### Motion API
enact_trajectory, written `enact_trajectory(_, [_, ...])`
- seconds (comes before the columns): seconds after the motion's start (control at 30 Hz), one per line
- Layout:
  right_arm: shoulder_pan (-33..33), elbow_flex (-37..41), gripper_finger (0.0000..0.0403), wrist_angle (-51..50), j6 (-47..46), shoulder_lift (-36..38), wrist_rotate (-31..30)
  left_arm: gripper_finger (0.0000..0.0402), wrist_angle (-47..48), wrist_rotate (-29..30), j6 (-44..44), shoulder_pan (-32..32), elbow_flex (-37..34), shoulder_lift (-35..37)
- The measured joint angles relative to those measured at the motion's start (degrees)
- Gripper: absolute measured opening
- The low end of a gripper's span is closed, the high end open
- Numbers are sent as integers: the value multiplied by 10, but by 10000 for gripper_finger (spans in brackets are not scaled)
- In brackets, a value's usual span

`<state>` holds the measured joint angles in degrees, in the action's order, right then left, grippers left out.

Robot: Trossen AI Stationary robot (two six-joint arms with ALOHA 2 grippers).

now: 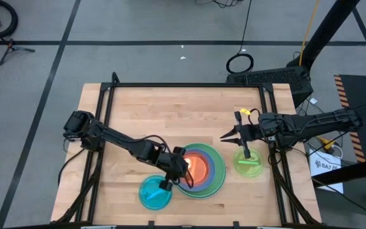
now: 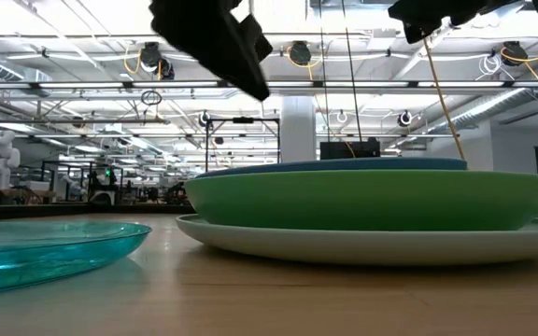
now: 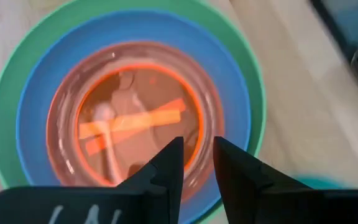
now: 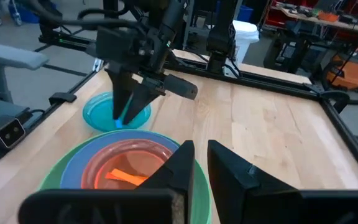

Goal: Stack plastic plates
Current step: Stack the transparent green plate on the transparent orange plate

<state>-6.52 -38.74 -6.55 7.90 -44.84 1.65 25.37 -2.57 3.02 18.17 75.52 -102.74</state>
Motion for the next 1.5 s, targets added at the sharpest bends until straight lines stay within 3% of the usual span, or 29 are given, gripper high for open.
enact_trajectory(0.13, [0,0,38,0,-46,0,-5,94,40,34,45,-3,-1,14])
enact_trajectory(0.3, [0,0,38,2,-103,-2,-69,95,78,72,68,-10,-14,62])
enact_trajectory(0.43, [0,0,38,16,-144,-19,-101,95,70,74,68,-12,-52,131])
enact_trajectory(0.67, [-24,0,38,-3,-258,-71,-91,95,-17,114,63,-12,-170,253])
enact_trajectory(0.87, [-72,0,38,-106,-468,-102,-71,95,-59,176,36,-12,-256,334])
enact_trajectory(1.07, [-122,-23,38,-268,-696,-122,-4,95,-42,222,1,-12,-272,355])
enact_trajectory(1.17, [-149,-41,38,-298,-775,-137,13,95,-43,222,-1,-12,-272,353])
enact_trajectory(1.37, [-194,-84,36,-381,-831,-199,14,95,-41,222,-8,-7,-272,352])
enact_trajectory(1.5, [-217,-96,26,-476,-780,-256,-10,95,-41,222,-3,-2,-272,352])
